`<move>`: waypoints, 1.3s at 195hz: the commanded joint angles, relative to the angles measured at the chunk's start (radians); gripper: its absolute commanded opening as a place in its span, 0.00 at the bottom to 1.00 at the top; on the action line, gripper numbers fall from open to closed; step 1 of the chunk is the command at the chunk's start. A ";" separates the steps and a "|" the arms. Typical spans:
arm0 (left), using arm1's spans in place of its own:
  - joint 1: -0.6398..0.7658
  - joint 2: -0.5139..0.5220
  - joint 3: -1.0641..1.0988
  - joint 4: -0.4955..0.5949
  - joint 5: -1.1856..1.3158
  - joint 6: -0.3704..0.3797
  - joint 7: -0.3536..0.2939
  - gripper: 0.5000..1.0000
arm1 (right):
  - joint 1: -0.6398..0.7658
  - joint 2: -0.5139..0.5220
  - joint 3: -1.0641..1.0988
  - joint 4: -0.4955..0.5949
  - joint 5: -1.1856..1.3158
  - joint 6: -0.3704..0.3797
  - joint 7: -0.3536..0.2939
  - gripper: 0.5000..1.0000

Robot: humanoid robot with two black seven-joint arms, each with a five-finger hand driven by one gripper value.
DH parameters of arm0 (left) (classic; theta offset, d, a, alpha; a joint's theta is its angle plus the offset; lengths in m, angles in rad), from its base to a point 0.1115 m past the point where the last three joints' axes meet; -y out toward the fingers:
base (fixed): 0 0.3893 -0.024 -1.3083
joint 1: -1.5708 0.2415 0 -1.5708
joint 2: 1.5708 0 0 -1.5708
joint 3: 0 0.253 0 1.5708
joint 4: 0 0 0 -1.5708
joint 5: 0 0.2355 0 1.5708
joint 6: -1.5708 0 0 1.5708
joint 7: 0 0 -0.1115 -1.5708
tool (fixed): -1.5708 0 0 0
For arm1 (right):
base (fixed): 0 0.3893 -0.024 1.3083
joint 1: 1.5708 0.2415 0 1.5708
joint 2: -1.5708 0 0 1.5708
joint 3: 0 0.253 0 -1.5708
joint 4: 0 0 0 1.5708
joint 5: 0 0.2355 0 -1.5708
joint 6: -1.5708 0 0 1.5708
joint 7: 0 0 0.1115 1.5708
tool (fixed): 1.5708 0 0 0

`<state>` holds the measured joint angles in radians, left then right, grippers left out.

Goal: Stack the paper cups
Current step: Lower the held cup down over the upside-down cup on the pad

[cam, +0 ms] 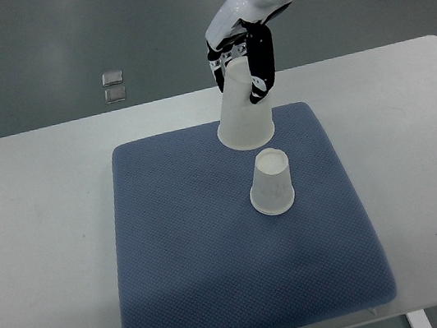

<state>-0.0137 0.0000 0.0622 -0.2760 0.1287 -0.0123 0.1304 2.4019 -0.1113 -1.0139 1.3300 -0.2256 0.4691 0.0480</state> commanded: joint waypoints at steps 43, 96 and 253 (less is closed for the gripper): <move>0.000 0.000 0.001 0.000 0.000 0.000 0.000 1.00 | -0.079 0.039 -0.015 0.005 0.002 -0.060 -0.005 0.24; 0.000 0.000 0.001 0.000 0.000 0.000 0.000 1.00 | -0.110 0.055 -0.049 0.008 0.000 -0.073 -0.008 0.24; 0.000 0.000 -0.001 0.003 0.000 0.002 0.000 1.00 | -0.145 0.056 -0.069 0.051 -0.001 -0.153 -0.008 0.24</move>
<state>-0.0138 0.0000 0.0613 -0.2734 0.1288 -0.0108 0.1304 2.2637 -0.0555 -1.0830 1.3805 -0.2271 0.3224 0.0398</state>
